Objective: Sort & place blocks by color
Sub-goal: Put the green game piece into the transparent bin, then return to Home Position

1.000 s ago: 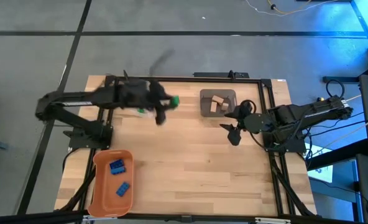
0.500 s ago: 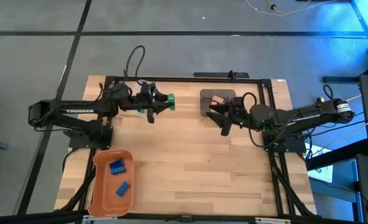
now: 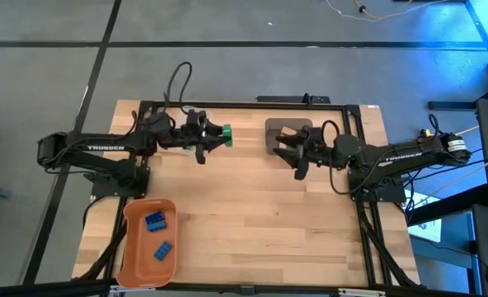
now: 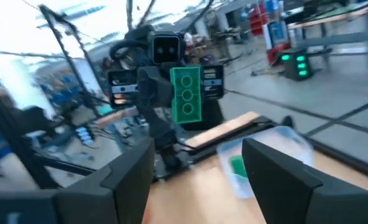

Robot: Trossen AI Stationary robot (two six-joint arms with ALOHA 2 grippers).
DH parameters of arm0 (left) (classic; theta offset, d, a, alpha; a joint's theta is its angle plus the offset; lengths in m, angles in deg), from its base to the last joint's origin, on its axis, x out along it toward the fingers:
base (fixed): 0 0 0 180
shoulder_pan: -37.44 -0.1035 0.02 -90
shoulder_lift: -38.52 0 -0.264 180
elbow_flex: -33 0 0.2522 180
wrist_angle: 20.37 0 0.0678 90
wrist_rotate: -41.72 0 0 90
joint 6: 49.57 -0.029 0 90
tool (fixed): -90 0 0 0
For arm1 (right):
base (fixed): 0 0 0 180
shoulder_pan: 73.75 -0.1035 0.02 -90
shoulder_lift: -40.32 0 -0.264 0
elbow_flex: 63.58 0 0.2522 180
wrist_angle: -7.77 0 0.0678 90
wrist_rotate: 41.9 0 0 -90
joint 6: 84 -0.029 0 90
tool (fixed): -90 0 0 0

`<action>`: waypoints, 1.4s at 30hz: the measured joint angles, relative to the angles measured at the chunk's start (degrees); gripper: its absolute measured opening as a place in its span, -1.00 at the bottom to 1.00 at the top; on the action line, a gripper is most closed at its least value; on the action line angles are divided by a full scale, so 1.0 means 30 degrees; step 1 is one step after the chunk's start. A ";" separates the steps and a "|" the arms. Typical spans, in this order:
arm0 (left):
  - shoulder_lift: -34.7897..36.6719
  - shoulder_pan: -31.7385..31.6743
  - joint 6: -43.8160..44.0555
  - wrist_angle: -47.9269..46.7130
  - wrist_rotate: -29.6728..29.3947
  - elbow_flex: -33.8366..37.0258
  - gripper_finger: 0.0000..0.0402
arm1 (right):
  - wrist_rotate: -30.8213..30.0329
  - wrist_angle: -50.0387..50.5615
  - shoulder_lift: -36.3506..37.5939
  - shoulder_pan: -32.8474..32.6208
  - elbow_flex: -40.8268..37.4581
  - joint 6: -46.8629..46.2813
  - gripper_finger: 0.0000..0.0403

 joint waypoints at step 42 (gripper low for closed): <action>-0.6677 -0.8789 -0.2453 -2.1545 -0.0087 -0.5771 0.01 | -0.3340 0.3039 0.0000 0.0262 0.0026 0.0012 0.21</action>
